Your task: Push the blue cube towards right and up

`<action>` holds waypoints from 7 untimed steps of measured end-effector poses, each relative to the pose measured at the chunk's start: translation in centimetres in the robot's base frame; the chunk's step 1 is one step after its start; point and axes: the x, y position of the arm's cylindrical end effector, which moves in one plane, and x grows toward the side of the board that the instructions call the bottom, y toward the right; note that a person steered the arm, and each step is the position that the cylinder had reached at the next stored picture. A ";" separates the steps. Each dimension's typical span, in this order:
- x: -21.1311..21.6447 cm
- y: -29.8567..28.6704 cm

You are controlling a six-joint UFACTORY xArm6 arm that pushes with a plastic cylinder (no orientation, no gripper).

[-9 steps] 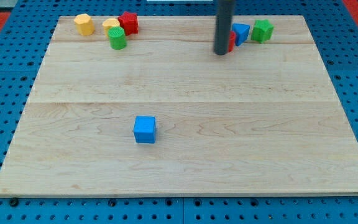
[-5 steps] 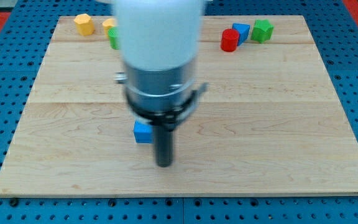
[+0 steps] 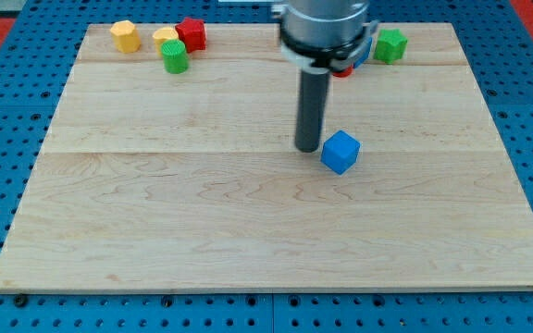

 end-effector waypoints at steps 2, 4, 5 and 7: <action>3.6 4.9; -3.0 11.5; -3.1 13.0; -12.6 13.9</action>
